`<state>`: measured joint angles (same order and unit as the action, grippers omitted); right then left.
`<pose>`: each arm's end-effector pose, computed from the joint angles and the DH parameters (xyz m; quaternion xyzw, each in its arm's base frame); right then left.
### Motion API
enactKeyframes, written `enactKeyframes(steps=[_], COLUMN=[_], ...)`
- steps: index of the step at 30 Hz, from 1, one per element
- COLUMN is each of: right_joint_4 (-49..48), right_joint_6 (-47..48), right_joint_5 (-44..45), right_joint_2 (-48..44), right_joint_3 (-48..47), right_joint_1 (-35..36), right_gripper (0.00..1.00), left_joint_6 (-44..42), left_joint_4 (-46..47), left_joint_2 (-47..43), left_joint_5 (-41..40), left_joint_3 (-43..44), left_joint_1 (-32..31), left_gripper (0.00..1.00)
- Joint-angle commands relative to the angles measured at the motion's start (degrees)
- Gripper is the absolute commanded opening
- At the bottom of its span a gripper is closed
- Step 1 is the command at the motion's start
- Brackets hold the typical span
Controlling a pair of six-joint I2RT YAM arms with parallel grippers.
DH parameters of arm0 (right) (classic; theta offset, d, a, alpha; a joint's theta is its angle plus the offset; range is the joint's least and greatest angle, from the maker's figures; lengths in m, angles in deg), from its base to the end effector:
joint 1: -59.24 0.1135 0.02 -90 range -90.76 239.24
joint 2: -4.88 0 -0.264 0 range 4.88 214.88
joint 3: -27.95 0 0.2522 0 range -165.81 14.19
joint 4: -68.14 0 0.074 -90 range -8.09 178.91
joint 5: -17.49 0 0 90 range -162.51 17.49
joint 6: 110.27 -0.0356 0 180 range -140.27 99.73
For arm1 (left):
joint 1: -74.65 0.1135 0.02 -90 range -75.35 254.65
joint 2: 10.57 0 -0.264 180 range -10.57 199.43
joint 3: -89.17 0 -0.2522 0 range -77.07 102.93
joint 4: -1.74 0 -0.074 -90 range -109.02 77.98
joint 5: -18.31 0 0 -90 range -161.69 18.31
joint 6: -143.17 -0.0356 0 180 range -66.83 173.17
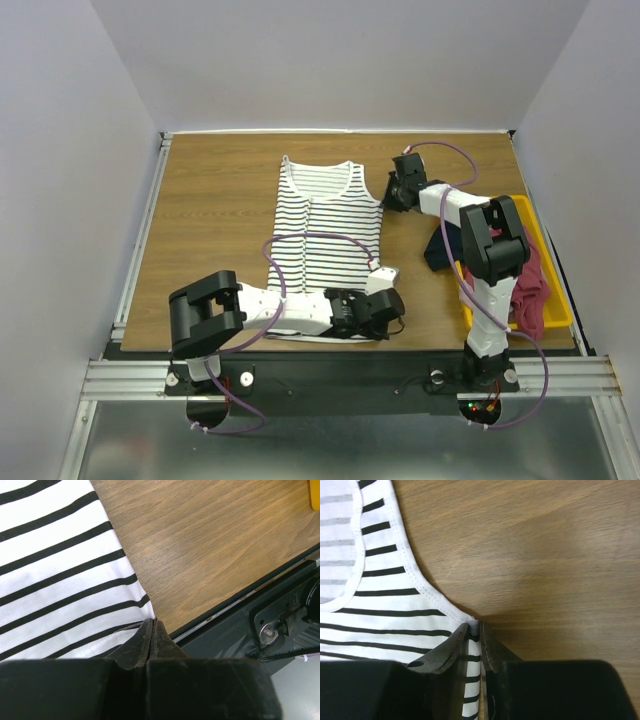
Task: Fold and stack the tank tops
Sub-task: Fold the tank top
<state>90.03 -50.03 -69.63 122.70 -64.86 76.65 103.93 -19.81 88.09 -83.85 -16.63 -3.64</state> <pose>0.4267 0.1319 0.1604 0.1092 0.9234 0.1255 0.3459 0.0814 -0.3558 0.1918 0.1809 0.9050 -0.2940 0.2488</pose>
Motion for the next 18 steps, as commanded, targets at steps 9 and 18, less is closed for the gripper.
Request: enactKeyframes(steps=[9, 18], right_joint_4=[-2.0, -0.7], right_joint_6=[-0.7, 1.5], right_joint_5=[4.9, 9.6], right_joint_2=[0.0, -3.2], right_joint_3=[-0.9, -0.9], right_joint_1=[0.9, 0.3], right_gripper=[0.0, 0.0], left_joint_6=[-0.7, -2.5], left_joint_4=[3.6, 5.9], left_joint_2=[-3.5, -1.6], left_joint_5=[1.3, 2.8], left_joint_3=[-0.7, 1.4], left_joint_1=[0.0, -0.6], left_gripper=[0.0, 0.0])
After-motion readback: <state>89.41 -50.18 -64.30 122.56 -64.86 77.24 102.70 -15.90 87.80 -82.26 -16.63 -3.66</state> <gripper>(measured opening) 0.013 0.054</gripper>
